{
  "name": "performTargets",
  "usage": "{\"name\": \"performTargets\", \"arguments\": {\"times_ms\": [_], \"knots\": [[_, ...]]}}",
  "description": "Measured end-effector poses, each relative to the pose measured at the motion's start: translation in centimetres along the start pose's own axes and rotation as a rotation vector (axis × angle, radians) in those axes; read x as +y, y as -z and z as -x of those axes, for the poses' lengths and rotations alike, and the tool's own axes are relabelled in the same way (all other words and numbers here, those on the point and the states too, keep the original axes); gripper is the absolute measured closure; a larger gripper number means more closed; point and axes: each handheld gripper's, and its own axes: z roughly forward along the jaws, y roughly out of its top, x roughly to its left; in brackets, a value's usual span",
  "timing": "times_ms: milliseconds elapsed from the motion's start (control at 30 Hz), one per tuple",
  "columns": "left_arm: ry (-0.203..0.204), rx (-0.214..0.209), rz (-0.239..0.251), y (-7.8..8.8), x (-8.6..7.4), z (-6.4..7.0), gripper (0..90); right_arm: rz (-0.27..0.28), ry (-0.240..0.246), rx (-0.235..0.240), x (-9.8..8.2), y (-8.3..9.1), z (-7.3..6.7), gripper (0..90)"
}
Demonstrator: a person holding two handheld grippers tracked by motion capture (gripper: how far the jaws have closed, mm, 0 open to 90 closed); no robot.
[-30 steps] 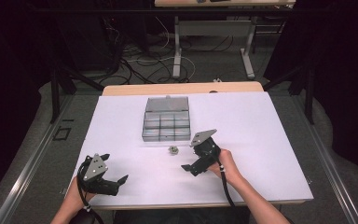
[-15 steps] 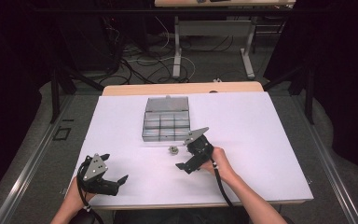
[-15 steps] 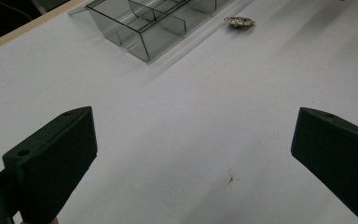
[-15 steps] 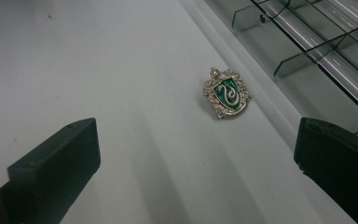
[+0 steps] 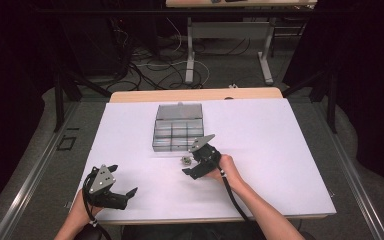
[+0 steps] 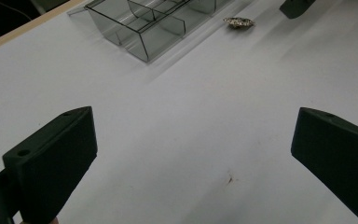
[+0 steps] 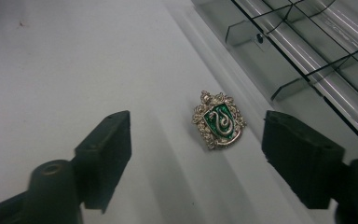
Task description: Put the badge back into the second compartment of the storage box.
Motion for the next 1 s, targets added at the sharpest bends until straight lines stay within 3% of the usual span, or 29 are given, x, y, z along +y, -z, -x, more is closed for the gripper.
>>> {"name": "performTargets", "arguments": {"times_ms": [67, 233, 433, 633, 1000], "knots": [[0.000, -0.001, 0.001, 0.0, 0.0, 0.0, 0.6, -0.003, 0.008, -0.019, 0.1, -0.5, 0.0, 35.5], [-0.001, -0.002, 0.001, 0.0, 0.0, 0.0, 0.6, -0.009, 0.019, -0.044, 0.4, -1.3, 0.1, 45.6], [-0.001, -0.004, 0.002, 0.0, 0.0, 0.0, 0.6, -0.012, 0.021, -0.065, 0.5, -2.1, 0.0, 51.1], [-0.001, -0.003, 0.002, 0.0, 0.0, 0.0, 0.5, -0.018, 0.049, -0.053, 0.7, -2.8, 0.1, 54.9], [0.000, -0.004, 0.003, 0.0, 0.0, 0.0, 0.6, -0.023, 0.074, -0.100, 0.8, -3.3, -0.2, 59.8]]}}
